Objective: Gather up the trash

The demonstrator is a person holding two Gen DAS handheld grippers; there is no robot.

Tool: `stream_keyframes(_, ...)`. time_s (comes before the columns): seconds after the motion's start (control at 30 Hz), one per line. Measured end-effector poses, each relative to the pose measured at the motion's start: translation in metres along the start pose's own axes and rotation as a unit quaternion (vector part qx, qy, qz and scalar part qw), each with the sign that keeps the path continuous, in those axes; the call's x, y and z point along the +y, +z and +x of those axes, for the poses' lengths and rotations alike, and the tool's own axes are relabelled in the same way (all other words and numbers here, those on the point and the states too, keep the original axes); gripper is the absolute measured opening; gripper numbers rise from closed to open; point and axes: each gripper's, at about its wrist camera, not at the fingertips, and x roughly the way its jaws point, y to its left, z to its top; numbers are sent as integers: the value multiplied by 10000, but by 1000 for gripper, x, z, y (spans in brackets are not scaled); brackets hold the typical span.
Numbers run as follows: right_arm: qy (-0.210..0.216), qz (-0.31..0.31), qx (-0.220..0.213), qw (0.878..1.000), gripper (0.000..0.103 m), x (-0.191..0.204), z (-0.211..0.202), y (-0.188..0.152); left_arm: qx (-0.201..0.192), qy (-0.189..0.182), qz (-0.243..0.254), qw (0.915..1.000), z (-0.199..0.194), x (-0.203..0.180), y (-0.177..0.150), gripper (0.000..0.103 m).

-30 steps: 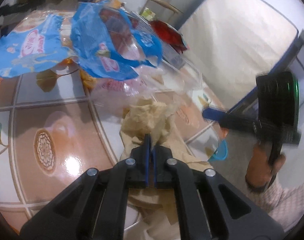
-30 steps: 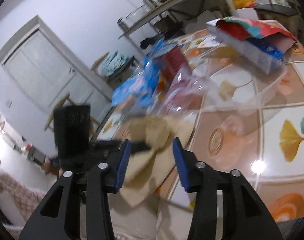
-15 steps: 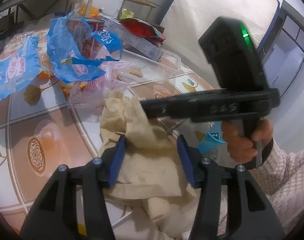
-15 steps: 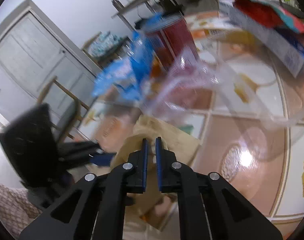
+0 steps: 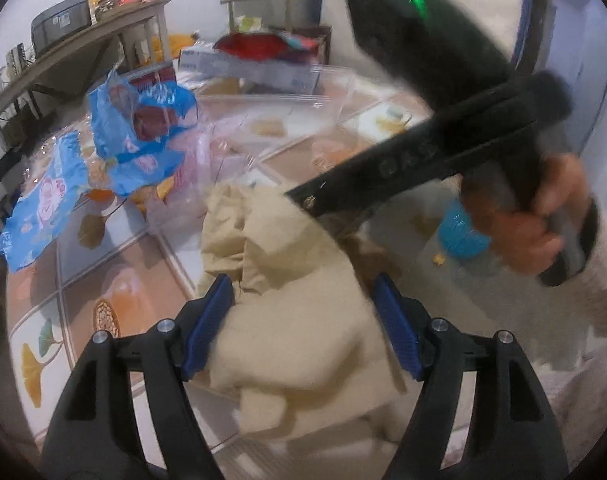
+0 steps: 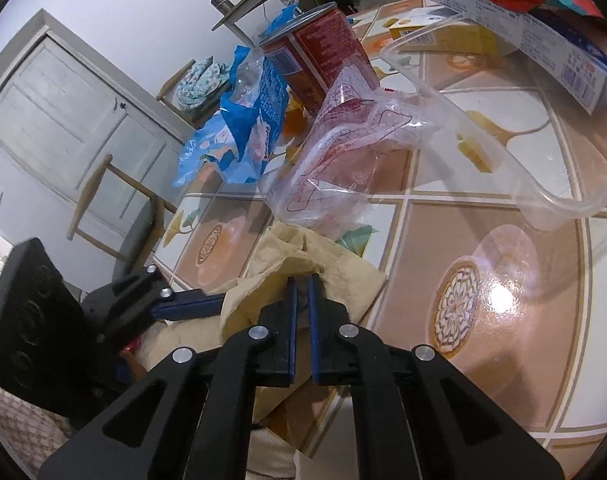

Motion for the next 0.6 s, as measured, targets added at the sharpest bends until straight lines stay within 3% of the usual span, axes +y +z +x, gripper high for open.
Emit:
stream_keyframes(0.13, 114, 83, 5, 9999, 6, -5, -1, 0, 41, -35, -230, 9997, 3, 8, 4, 63)
stream_keyframes(0.4, 221, 136, 3, 9997, 6, -8, -4, -2, -11, -91, -883, 9960, -8, 41, 1, 27)
stream_keyframes(0.6, 143, -4, -149, 9998, 6, -3, -15, -4, -99, -132, -1125, 9935, -7, 53, -1, 11)
